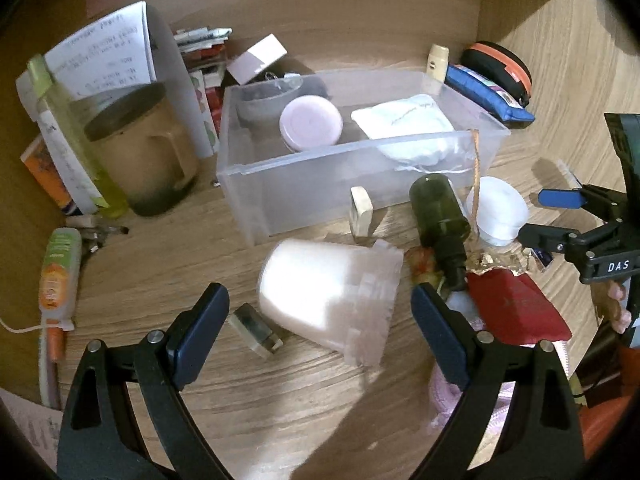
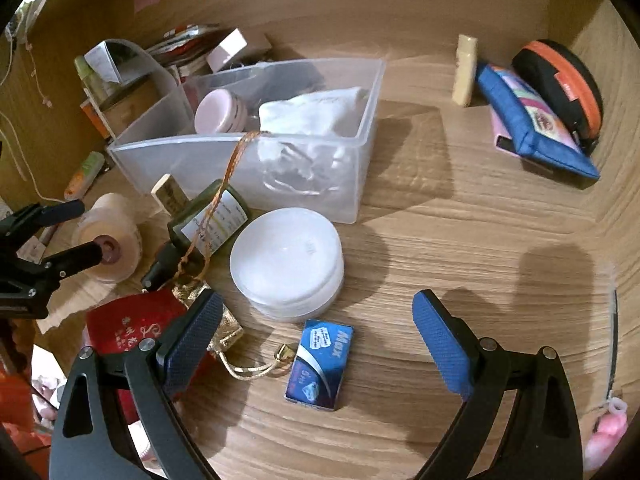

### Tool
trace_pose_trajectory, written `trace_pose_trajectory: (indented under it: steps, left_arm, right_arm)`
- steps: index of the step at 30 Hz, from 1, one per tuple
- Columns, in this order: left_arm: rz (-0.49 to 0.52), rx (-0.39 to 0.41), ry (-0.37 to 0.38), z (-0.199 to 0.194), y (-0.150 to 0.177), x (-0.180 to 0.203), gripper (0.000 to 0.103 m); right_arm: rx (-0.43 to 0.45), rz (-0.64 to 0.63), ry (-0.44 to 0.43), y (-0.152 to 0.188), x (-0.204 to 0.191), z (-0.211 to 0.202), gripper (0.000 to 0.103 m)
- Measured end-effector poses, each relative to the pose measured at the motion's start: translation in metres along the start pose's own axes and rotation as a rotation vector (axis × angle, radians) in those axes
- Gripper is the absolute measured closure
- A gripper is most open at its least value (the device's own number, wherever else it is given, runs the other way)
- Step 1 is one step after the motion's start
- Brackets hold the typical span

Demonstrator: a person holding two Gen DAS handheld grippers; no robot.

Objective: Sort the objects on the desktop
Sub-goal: 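Grasp the white cylindrical jar with the left tool while the right tool grasps the white round lid, then carry the white jar into the clear box with the left tool while the right tool carries the lid there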

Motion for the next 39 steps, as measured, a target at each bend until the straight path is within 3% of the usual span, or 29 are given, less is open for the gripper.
trace_pose_trajectory:
  steps: [11, 14, 16, 21, 24, 30, 39]
  left_arm:
    - [-0.040, -0.023, 0.029, 0.022, 0.001, -0.009, 0.010]
    - [-0.057, -0.006, 0.033, 0.022, 0.001, -0.011, 0.015]
    - [-0.059, 0.007, 0.029, 0.021, 0.000, -0.010, 0.030]
    - [-0.070, 0.019, 0.016, 0.019, -0.003, -0.011, 0.034]
    - [-0.085, 0.027, 0.024, 0.018, -0.005, -0.012, 0.036]
    - [-0.081, 0.049, 0.004, 0.015, -0.006, -0.012, 0.036]
    - [-0.092, 0.093, 0.037, 0.001, -0.017, -0.006, 0.036]
  right_arm:
    - [-0.016, -0.068, 0.013, -0.010, -0.014, 0.014, 0.009]
    - [-0.024, -0.079, 0.017, -0.011, -0.017, 0.019, 0.010]
    - [-0.025, -0.082, 0.023, -0.012, -0.018, 0.022, 0.016]
    - [-0.036, -0.076, 0.024, -0.011, -0.016, 0.027, 0.027]
    - [-0.029, -0.071, 0.010, -0.011, -0.015, 0.026, 0.040]
    - [-0.024, -0.045, -0.009, -0.012, -0.010, 0.022, 0.040]
    - [0.062, -0.014, 0.027, -0.018, 0.003, -0.004, 0.040]
Point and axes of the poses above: each gripper's, at about its wrist camera, not at the fingertips, and z roughly the way its jaws point, x to its right, y to its underside, the point moved 7 cm from there along z, roughly the way its jaws point, and after that the axes turned 12 degrees about y, right-handed, at the moved point
